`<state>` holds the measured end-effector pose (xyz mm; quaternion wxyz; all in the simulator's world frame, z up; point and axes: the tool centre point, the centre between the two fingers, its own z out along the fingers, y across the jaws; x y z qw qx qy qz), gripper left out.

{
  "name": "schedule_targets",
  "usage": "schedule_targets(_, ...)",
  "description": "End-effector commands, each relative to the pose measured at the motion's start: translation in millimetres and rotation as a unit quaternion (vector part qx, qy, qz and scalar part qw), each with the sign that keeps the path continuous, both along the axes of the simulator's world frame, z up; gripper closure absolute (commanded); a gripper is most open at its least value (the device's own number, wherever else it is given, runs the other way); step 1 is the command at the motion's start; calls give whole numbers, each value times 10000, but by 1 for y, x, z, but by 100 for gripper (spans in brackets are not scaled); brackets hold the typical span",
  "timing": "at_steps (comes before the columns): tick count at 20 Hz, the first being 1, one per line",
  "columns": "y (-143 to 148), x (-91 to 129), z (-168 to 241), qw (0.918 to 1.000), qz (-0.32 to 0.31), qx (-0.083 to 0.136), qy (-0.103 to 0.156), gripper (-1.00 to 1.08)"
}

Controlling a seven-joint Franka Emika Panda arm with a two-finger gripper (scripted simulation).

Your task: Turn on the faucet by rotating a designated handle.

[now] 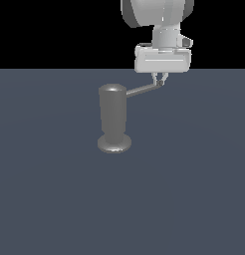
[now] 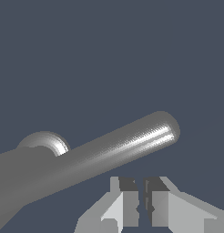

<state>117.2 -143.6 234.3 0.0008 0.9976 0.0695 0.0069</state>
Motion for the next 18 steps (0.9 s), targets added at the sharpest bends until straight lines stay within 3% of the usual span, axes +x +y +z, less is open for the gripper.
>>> schedule_targets(1,7,8,-8,10000,25,13,29,108)
schedule_targets(18,12,43,-12,10000,-23,7,55,108)
